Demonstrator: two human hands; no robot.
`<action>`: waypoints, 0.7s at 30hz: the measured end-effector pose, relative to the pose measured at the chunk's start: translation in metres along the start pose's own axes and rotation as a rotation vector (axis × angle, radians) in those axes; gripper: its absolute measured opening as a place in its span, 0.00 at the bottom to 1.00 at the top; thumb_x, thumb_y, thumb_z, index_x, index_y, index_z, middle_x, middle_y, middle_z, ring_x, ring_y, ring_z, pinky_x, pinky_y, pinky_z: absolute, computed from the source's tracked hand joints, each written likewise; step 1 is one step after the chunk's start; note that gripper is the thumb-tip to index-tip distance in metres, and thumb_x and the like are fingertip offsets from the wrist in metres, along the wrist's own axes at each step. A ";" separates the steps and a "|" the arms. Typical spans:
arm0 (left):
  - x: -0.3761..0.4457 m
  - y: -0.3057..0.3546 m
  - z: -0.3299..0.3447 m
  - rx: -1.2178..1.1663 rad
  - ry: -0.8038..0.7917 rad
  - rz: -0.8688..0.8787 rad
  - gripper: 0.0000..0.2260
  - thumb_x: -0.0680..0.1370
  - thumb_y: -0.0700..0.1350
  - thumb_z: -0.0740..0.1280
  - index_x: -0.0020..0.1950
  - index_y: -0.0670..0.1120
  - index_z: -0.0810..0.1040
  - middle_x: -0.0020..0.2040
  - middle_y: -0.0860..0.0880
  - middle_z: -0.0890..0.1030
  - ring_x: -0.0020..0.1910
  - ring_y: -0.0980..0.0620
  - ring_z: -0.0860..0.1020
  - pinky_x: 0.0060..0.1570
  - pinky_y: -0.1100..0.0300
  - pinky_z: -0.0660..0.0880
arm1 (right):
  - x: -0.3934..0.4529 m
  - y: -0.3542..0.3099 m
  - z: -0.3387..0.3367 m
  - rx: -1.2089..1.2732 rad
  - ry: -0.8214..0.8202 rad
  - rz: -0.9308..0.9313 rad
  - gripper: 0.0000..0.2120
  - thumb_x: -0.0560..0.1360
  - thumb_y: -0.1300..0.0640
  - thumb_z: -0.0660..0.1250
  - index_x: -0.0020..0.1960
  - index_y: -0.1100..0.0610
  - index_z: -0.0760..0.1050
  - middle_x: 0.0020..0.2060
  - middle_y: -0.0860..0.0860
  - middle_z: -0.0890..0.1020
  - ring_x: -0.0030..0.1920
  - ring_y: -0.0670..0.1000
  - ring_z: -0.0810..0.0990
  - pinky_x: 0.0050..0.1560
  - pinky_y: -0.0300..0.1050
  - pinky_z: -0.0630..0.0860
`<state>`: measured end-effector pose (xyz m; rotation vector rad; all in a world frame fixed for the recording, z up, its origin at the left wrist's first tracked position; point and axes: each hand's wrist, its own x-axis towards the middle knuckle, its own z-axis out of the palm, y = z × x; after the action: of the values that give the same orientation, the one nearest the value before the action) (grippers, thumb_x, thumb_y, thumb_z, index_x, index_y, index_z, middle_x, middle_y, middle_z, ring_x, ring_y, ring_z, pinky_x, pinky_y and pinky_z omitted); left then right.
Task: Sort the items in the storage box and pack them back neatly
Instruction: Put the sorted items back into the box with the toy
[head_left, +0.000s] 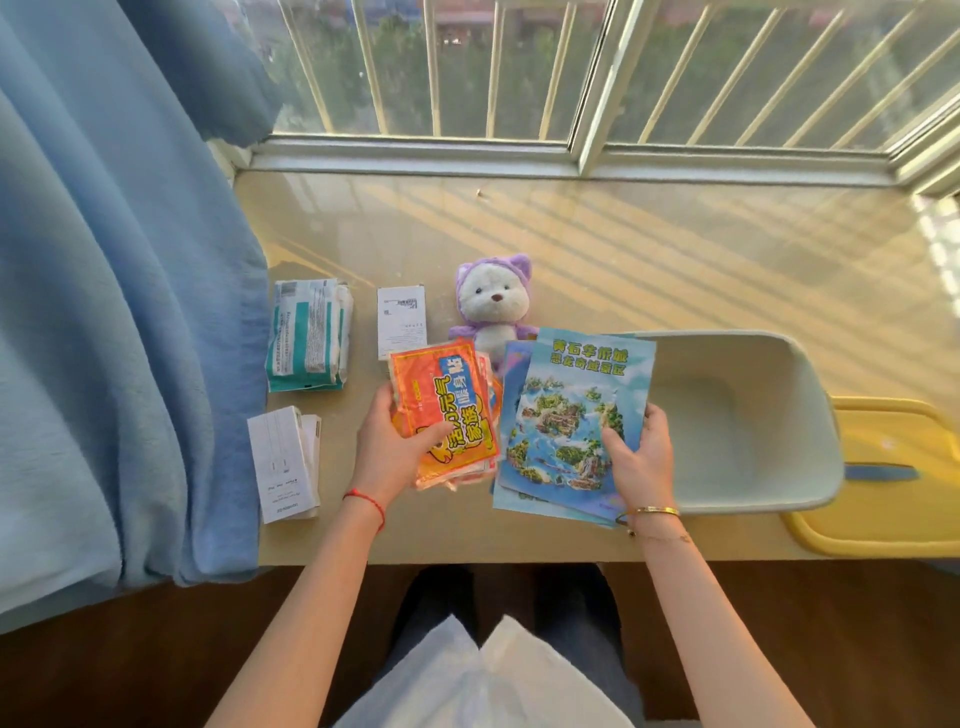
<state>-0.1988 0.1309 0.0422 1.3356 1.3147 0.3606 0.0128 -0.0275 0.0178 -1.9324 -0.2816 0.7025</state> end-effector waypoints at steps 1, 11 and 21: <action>-0.003 0.012 0.012 -0.016 -0.015 0.013 0.28 0.68 0.43 0.76 0.65 0.49 0.69 0.56 0.53 0.80 0.54 0.55 0.79 0.51 0.53 0.79 | 0.004 -0.005 -0.017 0.005 0.018 -0.002 0.18 0.75 0.67 0.65 0.62 0.56 0.66 0.53 0.52 0.79 0.50 0.47 0.80 0.48 0.41 0.79; -0.016 0.056 0.201 -0.063 -0.059 0.032 0.26 0.65 0.36 0.78 0.58 0.50 0.72 0.50 0.51 0.83 0.48 0.53 0.82 0.53 0.49 0.78 | 0.095 0.010 -0.191 -0.025 0.067 0.070 0.20 0.75 0.68 0.65 0.65 0.61 0.66 0.53 0.54 0.78 0.51 0.52 0.78 0.45 0.41 0.76; 0.012 0.008 0.326 0.132 0.002 -0.134 0.24 0.65 0.41 0.78 0.54 0.54 0.72 0.47 0.56 0.81 0.46 0.57 0.81 0.54 0.49 0.78 | 0.180 0.087 -0.222 -0.339 -0.150 0.104 0.20 0.75 0.65 0.66 0.65 0.59 0.65 0.53 0.55 0.77 0.43 0.48 0.78 0.47 0.44 0.78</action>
<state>0.0783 -0.0155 -0.0494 1.3483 1.4413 0.1853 0.2781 -0.1460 -0.0521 -2.2309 -0.4174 0.9174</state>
